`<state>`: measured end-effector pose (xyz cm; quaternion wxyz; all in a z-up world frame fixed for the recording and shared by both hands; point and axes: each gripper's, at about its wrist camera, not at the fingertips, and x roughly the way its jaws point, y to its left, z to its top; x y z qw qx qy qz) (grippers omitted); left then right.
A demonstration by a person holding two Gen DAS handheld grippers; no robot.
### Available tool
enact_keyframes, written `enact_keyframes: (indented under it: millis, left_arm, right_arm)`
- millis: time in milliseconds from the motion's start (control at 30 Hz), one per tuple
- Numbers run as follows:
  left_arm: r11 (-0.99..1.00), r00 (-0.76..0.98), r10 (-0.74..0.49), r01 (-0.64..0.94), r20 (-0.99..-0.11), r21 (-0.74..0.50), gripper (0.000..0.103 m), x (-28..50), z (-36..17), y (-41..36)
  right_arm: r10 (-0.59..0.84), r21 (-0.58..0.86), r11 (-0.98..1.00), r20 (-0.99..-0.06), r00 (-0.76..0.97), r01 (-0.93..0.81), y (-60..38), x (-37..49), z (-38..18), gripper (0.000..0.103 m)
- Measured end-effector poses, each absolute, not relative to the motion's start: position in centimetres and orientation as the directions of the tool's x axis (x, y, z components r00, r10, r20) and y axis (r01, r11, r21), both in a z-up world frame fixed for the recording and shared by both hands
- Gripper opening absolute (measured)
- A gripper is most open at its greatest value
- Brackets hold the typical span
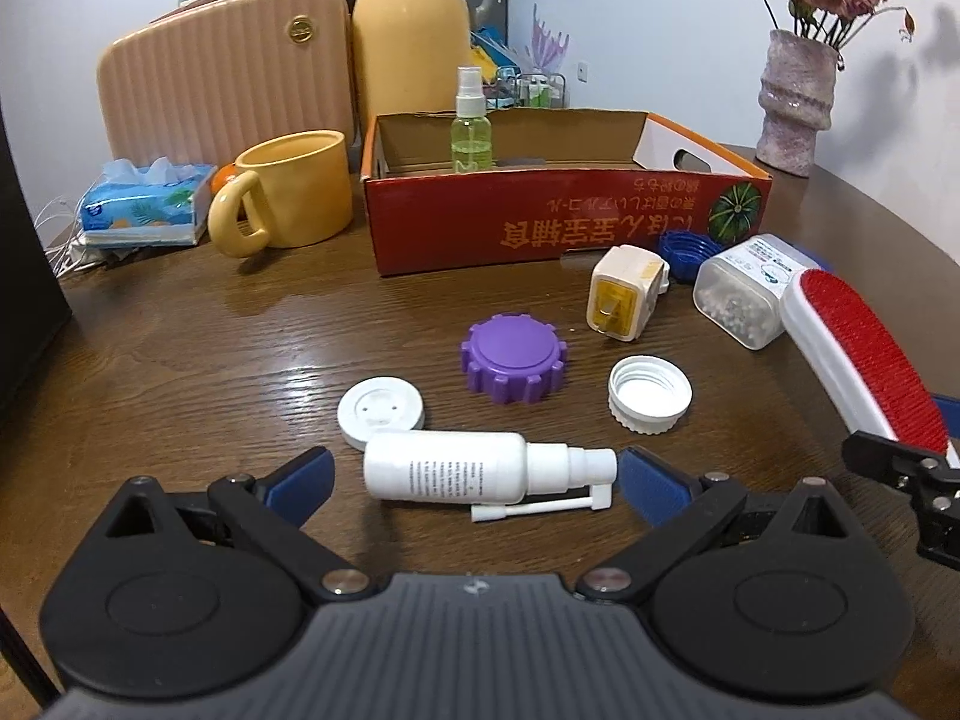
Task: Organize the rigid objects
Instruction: 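Grasp the red lint roller with the right gripper while left tool approaches nasal spray, then close the left gripper on the white nasal spray bottle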
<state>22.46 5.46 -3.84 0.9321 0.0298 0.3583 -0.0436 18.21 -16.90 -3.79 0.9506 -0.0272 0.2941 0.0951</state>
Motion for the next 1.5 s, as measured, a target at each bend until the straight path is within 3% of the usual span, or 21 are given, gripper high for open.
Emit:
enact_keyframes:
  millis: [767, 1500]
  left_arm:
    - [0.994, 0.706, -0.024, 0.094, -0.708, 0.061, 0.103, 24.5, -5.8, 4.6]
    - [0.994, 0.789, -0.012, 0.076, -0.614, 0.078, 0.099, 22.9, -3.7, 3.4]
  right_arm:
    - [0.164, 0.016, 0.982, -0.563, 0.810, -0.188, -18.1, 18.8, -4.3, 0.056]
    - [0.181, 0.025, 0.979, -0.559, 0.809, -0.202, -18.3, 19.5, -3.9, 0.056]
